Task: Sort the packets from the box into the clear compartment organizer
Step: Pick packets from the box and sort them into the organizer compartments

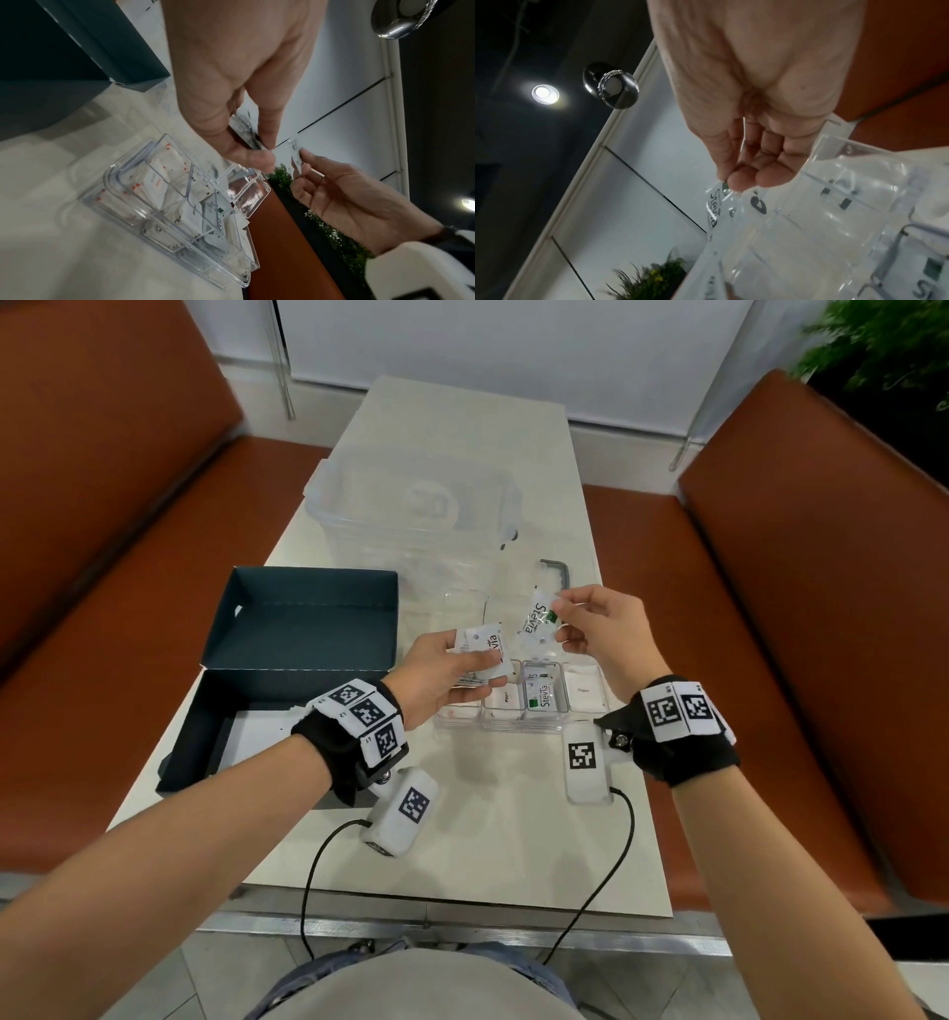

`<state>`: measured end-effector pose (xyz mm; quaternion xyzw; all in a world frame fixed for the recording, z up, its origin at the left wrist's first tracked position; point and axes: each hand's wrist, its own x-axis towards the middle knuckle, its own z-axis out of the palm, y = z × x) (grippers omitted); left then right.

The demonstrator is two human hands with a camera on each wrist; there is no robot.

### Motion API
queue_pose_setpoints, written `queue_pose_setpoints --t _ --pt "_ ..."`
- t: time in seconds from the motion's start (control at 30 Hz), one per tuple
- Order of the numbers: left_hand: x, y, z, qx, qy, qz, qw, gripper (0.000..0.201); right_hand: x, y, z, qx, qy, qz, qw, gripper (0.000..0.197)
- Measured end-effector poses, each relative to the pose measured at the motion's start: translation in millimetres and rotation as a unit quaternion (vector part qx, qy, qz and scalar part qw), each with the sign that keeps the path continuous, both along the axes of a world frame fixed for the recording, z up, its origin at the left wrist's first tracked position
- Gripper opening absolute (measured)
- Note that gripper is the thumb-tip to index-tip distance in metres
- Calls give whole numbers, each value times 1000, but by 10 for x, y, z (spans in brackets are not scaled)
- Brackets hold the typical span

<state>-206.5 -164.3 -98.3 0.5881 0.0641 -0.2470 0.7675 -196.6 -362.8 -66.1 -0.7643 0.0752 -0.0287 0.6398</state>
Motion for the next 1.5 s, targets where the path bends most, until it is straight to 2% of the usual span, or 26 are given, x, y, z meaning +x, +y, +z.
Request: queue_pose_setpoints --t 0.13,0.23,0.3,0.43,0.57,0.67,0.8,0.9,0.97,1.17,1.23,1.3,1.4,1.5 --pt "11 10 0 13 -7 19 1000 36 62 -56 -139 -158 19 -8 987 6" --pt "12 18 8 18 -10 24 1000 37 80 -70 -329 -284 51 12 957 7" --pt "10 26 10 21 -10 26 999 37 93 -74 -441 -336 77 27 938 10" --pt "4 34 3 17 -3 31 999 36 122 -28 -584 -381 106 44 918 12" --pt "1 39 -7 17 -1 29 999 36 115 42 -682 -395 105 35 912 10" --pt "7 38 -16 15 1 27 1000 35 96 72 -711 -416 98 43 903 18" --pt "19 33 -35 12 1 24 1000 35 45 47 -687 -489 68 64 867 18" --pt "33 32 -57 3 5 23 1000 32 2 43 -663 -562 78 107 817 16" --pt "44 22 -76 -3 5 22 1000 31 -22 55 -662 -582 87 112 801 19" --pt "63 -21 -104 5 -5 21 1000 29 -38 58 -641 -570 100 120 807 22" --pt "70 -27 -103 12 -3 24 1000 33 -43 44 -624 -555 91 116 819 18" --pt "76 -26 -106 20 -3 21 1000 32 -55 9 -610 -515 72 97 849 13" --pt "73 -14 -116 26 -2 11 1000 28 -86 -23 -566 -408 15 42 912 15" --pt "64 -14 -138 39 -6 0 999 26 -141 55 -468 -323 -38 8 946 19"
